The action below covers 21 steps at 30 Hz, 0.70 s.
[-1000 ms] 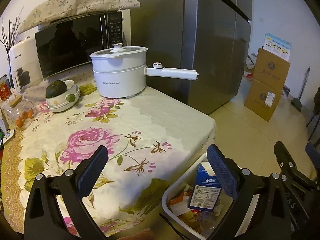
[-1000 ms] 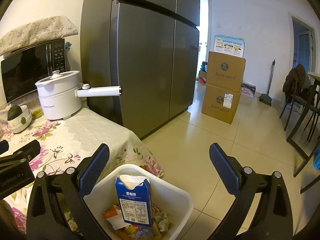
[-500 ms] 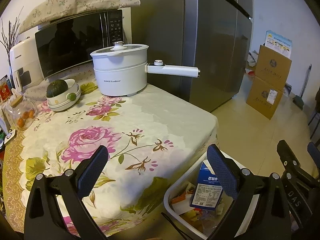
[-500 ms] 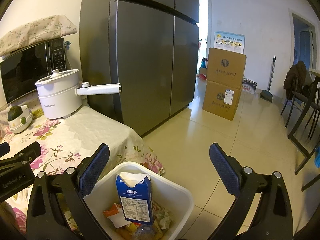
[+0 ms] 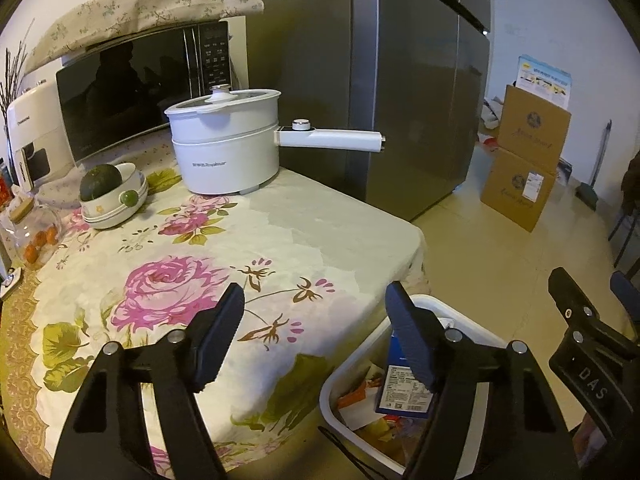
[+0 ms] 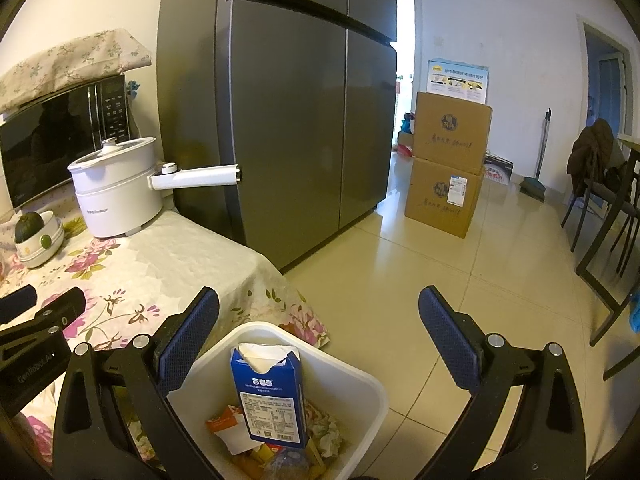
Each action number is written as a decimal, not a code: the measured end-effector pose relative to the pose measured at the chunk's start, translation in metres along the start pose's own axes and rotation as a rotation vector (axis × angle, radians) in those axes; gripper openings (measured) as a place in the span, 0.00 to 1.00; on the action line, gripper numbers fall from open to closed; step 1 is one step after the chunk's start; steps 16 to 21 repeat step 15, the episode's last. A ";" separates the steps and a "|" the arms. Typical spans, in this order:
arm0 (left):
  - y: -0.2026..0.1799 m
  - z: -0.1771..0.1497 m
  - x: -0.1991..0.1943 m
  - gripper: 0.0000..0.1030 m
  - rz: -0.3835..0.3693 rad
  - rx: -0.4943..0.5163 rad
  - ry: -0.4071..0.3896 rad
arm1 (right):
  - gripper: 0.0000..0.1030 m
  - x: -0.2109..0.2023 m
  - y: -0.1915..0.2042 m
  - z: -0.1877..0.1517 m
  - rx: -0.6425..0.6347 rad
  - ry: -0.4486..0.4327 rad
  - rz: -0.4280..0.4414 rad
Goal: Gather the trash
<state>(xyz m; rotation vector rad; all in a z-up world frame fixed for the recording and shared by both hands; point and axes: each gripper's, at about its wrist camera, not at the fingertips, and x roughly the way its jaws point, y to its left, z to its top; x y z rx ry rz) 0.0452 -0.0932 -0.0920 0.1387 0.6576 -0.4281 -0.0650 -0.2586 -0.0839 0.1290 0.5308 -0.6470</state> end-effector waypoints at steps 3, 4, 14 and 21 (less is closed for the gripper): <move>-0.001 0.001 -0.002 0.69 -0.006 0.005 -0.005 | 0.93 0.001 -0.001 0.000 -0.003 0.002 -0.002; -0.001 0.001 -0.002 0.68 -0.007 0.005 -0.006 | 0.93 0.000 0.000 0.000 -0.003 0.002 -0.002; -0.004 0.005 -0.009 0.94 0.012 -0.001 -0.023 | 0.93 0.001 -0.001 0.000 -0.003 0.000 -0.003; -0.003 0.005 -0.009 0.94 0.014 -0.002 -0.024 | 0.93 0.000 0.000 -0.001 -0.004 -0.003 -0.005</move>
